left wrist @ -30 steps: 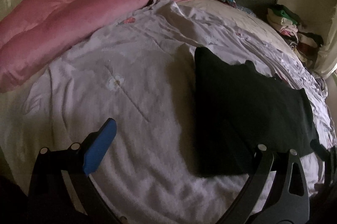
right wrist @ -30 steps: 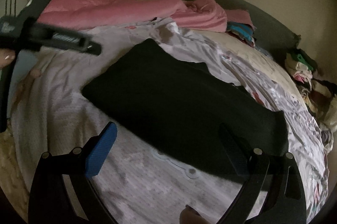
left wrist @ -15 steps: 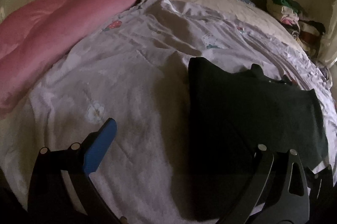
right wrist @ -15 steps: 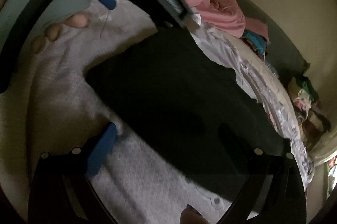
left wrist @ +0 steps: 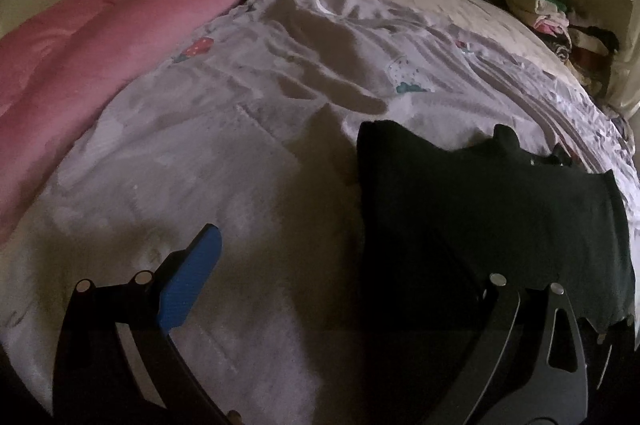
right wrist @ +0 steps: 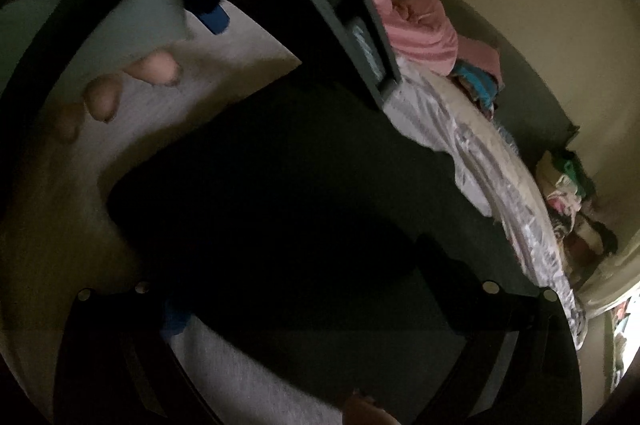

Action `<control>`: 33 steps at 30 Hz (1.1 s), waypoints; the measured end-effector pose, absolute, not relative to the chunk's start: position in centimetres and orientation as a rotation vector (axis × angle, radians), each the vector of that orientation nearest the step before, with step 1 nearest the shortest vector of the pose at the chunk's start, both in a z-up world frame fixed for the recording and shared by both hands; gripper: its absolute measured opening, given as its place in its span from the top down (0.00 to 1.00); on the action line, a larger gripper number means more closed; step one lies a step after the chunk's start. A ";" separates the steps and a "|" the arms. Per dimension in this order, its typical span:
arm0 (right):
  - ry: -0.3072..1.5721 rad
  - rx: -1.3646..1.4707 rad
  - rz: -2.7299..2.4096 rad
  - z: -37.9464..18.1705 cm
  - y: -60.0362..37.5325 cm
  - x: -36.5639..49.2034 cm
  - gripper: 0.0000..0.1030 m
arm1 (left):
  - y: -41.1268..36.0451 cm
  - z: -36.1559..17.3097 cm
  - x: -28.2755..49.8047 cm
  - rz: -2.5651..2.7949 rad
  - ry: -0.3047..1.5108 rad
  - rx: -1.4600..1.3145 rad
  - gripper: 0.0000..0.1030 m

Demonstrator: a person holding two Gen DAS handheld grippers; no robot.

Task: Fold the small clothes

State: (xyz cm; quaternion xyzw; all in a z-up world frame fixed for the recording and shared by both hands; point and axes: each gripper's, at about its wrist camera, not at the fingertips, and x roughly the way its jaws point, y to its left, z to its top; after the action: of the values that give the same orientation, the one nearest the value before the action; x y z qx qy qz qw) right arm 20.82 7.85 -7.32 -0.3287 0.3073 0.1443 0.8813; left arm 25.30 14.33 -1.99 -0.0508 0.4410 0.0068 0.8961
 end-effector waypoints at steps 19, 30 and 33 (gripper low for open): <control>0.455 -0.571 0.318 -3.9 6.2 18.4 0.81 | 14.2 -2.6 26.6 -0.129 0.960 -0.291 0.09; 0.417 -0.503 0.346 -2.7 4.2 16.0 0.83 | 10.9 -1.6 25.8 -0.266 0.980 -0.347 0.78; 0.400 -0.492 0.336 -2.2 3.6 15.4 0.84 | 9.7 -0.6 25.1 -0.276 0.958 -0.320 0.85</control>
State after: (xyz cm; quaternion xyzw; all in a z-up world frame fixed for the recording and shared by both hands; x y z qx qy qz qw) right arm 15.40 3.57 -2.21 -0.2407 0.1959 0.1644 0.9363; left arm 25.12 9.73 -0.63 -0.1529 0.4574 -0.1319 0.8660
